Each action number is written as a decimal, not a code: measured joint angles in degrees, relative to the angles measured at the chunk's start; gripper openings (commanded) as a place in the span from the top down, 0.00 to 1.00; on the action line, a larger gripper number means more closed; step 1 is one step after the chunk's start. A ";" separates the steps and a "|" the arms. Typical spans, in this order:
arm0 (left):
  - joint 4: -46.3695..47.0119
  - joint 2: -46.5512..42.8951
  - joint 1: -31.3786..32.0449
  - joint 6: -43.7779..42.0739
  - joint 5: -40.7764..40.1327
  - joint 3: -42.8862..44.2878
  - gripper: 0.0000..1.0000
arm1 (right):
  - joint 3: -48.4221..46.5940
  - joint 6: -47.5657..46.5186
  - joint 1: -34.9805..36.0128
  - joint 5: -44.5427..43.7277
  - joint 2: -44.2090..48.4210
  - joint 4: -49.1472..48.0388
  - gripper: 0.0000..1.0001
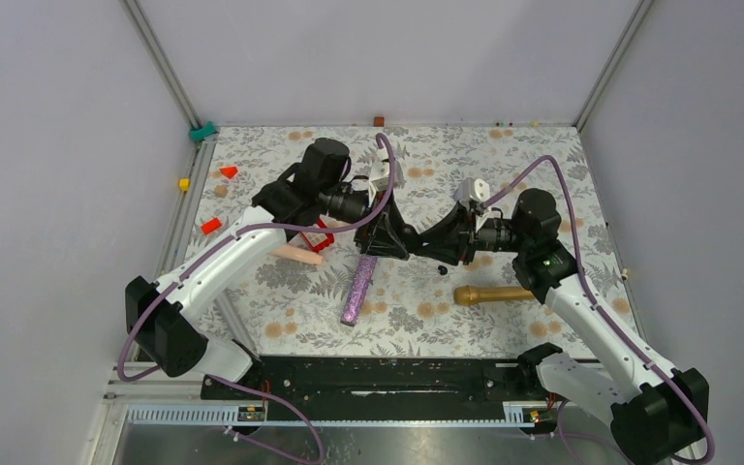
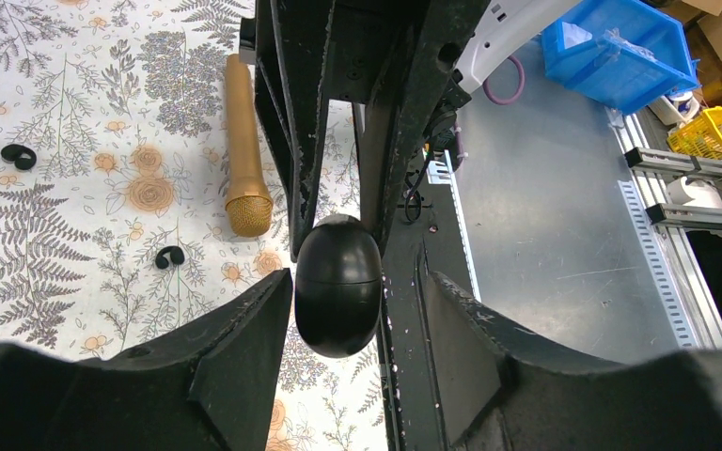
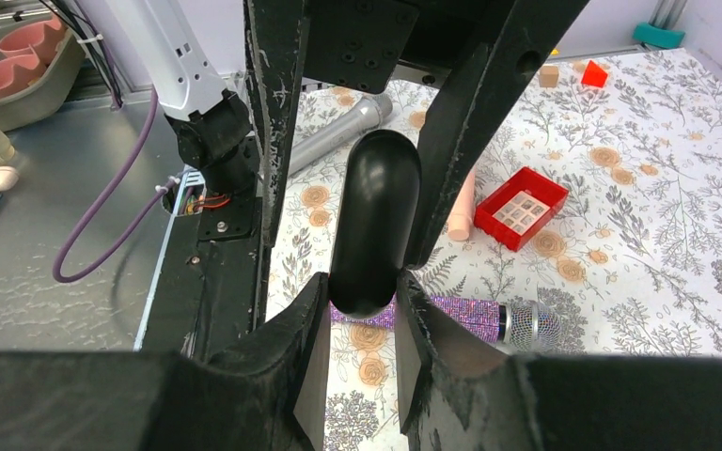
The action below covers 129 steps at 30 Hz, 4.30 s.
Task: Insert the wireless bluetooth earbuds into the charging case
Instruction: Pick up the charging case at the center of the board, then open the charging case, then pick up the earbud from the center of the board.
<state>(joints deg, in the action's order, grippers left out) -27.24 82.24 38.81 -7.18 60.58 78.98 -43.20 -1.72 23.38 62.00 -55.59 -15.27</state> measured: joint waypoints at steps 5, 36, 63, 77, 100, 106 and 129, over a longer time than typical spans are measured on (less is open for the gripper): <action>0.00 0.00 0.00 0.15 0.02 0.00 0.57 | 0.00 -0.37 0.00 0.07 -0.74 0.61 0.75; -0.02 0.09 0.55 -0.63 -1.16 -0.76 1.00 | 0.00 3.28 -1.79 -6.47 1.38 -1.73 0.22; -10.14 -2.49 -2.49 -9.14 -3.85 3.72 1.00 | -10.97 -6.73 -5.49 -29.64 6.23 13.14 0.13; 49.11 -19.15 -25.07 24.61 4.57 -26.77 1.00 | -12.76 -17.73 -5.62 -32.65 -2.25 23.52 0.09; 105.63 -15.87 -29.11 52.85 -3.34 -48.98 1.00 | -38.01 -10.56 -19.89 -48.11 -48.39 48.13 0.34; 106.47 -15.87 -26.77 52.35 -3.67 -49.03 1.00 | -38.64 -5.79 -22.01 -49.55 -54.51 51.28 0.61; 105.79 -16.35 -20.90 44.87 -2.78 -49.24 1.00 | -53.27 -1.22 -21.68 -51.47 -67.17 60.48 0.67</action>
<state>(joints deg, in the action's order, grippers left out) 78.54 65.89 17.91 37.69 57.80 29.74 -96.47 -2.94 1.69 10.52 -122.76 45.21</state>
